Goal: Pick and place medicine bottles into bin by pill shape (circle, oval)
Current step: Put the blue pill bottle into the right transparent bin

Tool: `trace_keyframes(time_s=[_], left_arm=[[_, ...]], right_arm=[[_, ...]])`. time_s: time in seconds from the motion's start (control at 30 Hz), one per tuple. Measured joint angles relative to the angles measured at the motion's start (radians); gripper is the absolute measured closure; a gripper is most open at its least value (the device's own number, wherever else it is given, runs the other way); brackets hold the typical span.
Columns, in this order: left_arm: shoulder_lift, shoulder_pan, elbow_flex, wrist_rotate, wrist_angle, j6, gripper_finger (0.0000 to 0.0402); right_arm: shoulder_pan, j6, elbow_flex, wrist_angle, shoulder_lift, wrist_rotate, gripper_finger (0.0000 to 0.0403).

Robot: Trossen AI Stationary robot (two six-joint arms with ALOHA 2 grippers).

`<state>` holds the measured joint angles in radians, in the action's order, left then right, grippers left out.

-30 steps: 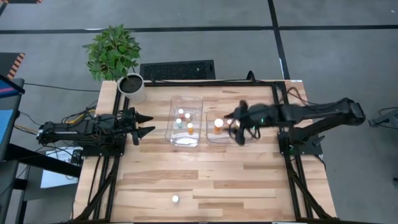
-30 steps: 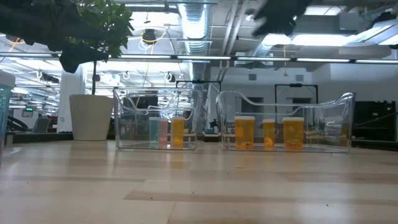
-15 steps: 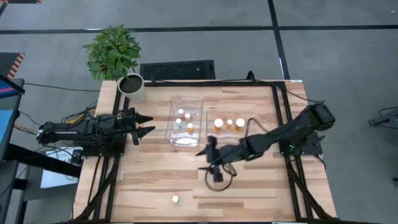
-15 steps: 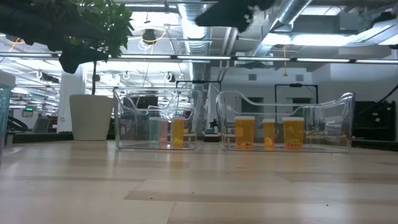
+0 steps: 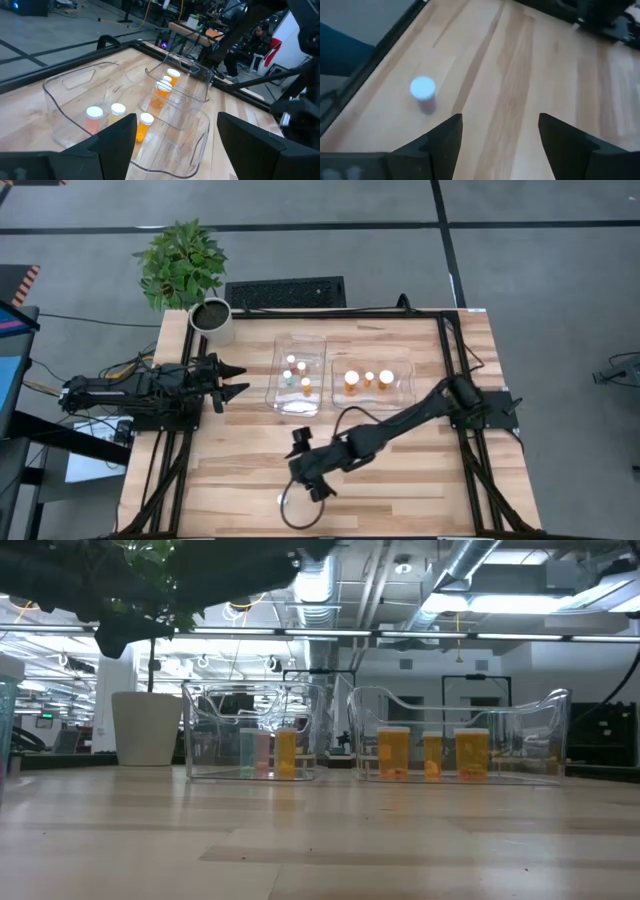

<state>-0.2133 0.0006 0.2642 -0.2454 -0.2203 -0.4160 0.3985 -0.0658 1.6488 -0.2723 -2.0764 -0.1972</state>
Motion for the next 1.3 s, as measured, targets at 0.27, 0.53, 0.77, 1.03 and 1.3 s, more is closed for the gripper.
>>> trace_keyframes(time_s=[0.27,0.53,0.77,1.03,1.3], left_arm=[[0.000,0.000,0.000,-0.001,0.000,0.000,0.0132],[0.000,0.000,0.000,-0.002,0.000,0.000,0.0132],[0.000,0.000,0.000,-0.002,0.000,-0.006,0.0132],[0.000,0.000,0.000,-0.002,-0.001,-0.015,0.0132],[-0.002,0.000,0.000,-0.002,-0.015,-0.015,0.0132]], right_arm=[[0.000,-0.041,0.178,-0.024,-0.146,0.102,0.0132],[0.018,-0.053,0.245,-0.023,-0.206,0.172,0.0132],[0.044,-0.070,0.246,0.048,-0.204,0.175,0.0132],[0.053,-0.077,0.241,0.072,-0.241,0.178,0.0132],[0.049,-0.071,0.243,0.092,-0.272,0.200,0.0132]])
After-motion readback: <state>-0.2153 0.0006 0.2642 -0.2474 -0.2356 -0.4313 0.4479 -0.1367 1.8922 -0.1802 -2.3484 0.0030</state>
